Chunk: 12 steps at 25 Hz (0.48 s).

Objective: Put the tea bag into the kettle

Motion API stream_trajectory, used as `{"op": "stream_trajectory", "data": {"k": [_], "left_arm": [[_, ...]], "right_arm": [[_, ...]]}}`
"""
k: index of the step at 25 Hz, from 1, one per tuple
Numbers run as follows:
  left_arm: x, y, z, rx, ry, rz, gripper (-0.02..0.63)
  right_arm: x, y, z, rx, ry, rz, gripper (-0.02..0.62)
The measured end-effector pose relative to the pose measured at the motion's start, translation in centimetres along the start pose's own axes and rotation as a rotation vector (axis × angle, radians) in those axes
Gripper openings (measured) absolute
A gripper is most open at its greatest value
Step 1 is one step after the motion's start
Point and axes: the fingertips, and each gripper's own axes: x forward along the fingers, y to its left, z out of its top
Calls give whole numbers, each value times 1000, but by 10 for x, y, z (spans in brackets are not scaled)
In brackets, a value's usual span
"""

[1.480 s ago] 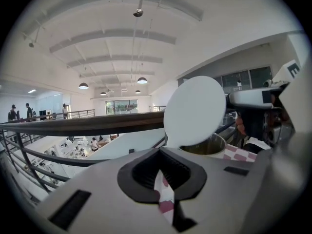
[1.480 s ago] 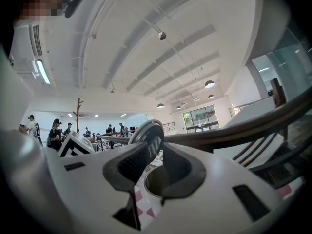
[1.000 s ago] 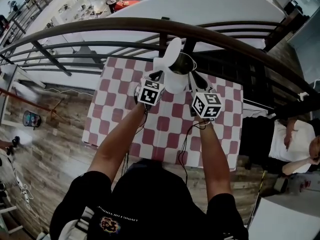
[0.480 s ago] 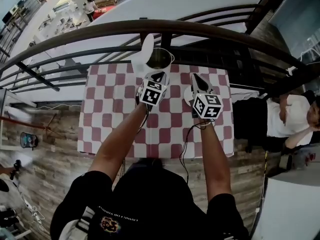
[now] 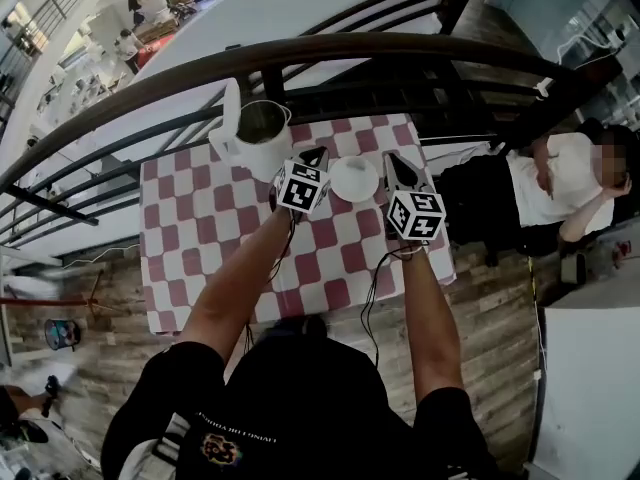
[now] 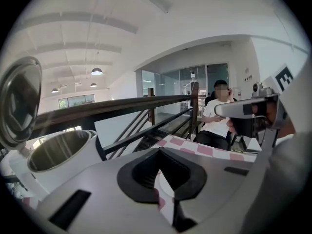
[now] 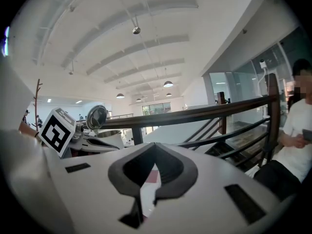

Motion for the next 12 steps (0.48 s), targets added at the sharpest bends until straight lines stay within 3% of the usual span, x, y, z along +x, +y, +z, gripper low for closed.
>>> {"op": "stream_trajectory", "data": {"k": [12], "left_arm": [[40,-70,2,75,38,-155,0]], "right_arm": [[-55,-64,-32,67,27,-181,14]]}}
